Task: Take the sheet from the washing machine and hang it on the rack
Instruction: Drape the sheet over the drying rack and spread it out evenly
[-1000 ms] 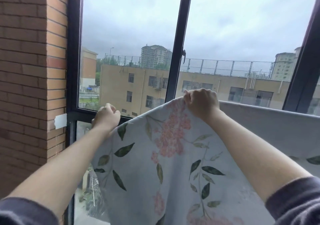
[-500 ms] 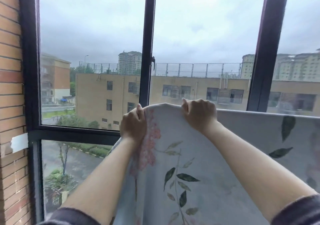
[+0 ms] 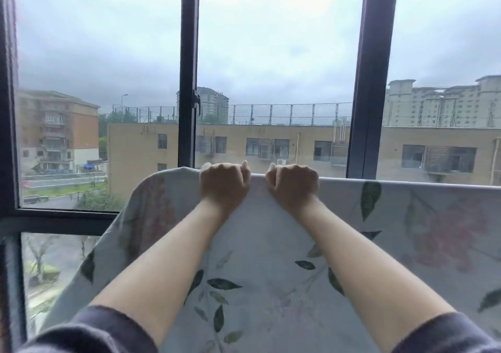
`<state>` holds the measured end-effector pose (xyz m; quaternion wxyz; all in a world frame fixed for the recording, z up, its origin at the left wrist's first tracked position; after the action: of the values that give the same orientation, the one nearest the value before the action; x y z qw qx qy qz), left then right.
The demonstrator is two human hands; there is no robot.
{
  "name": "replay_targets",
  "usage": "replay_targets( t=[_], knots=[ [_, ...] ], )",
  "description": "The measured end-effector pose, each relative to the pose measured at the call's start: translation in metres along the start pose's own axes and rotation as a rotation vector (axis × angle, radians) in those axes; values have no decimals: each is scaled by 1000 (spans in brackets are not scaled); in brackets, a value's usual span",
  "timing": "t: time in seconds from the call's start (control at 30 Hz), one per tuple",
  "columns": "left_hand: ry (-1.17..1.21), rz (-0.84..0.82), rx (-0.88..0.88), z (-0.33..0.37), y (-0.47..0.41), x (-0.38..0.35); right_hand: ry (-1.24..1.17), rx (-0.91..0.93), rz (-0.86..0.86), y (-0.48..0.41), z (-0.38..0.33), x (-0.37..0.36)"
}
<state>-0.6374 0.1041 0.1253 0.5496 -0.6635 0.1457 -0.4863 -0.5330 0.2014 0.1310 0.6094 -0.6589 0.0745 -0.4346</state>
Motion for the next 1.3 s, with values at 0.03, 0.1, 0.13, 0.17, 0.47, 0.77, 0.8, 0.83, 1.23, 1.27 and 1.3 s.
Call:
replay_targets(
  t=[0.03, 0.1, 0.13, 0.17, 0.47, 0.77, 0.8, 0.83, 1.23, 1.27, 1.3],
  knots=[
    [-12, -5, -11, 8, 1, -3, -1, 8, -4, 1, 5, 2],
    [-23, 67, -26, 9, 6, -2, -1, 28, 17, 6, 31, 0],
    [-32, 99, -13, 5, 8, -2, 2, 31, 36, 10, 52, 0],
    [-44, 133, -16, 2, 8, -4, 8, 18, 48, 14, 76, 0],
    [-15, 160, 141, 62, 4, -21, 3, -108, 233, 35, 216, -7],
    [-3, 173, -46, 194, 9, -36, -3, 14, 297, 39, 218, -2],
    [-10, 205, -61, 195, 10, -36, -13, 16, 309, 41, 234, -1],
    [-24, 230, -71, 191, 13, -35, -16, 21, 311, 45, 247, -3],
    [65, 202, -20, 305, 8, -48, 41, -5, 431, 58, 324, 4],
    [89, 215, -24, 313, 8, -50, 29, 14, 420, 58, 327, 3],
    [98, 234, -21, 314, 9, -51, 18, 41, 420, 60, 331, 2]
  ],
)
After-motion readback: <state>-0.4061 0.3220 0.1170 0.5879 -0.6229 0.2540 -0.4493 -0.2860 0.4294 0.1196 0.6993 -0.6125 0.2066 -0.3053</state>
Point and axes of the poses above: each hand's wrist, its own y-axis away from the middle knuckle, its own x-axis out of the back of the hand, z = x × y, the point moved 4 cm from there along -y, towards the middle knuckle, and after that the axes turned 2 degrees about z, right-handed, at the moved point
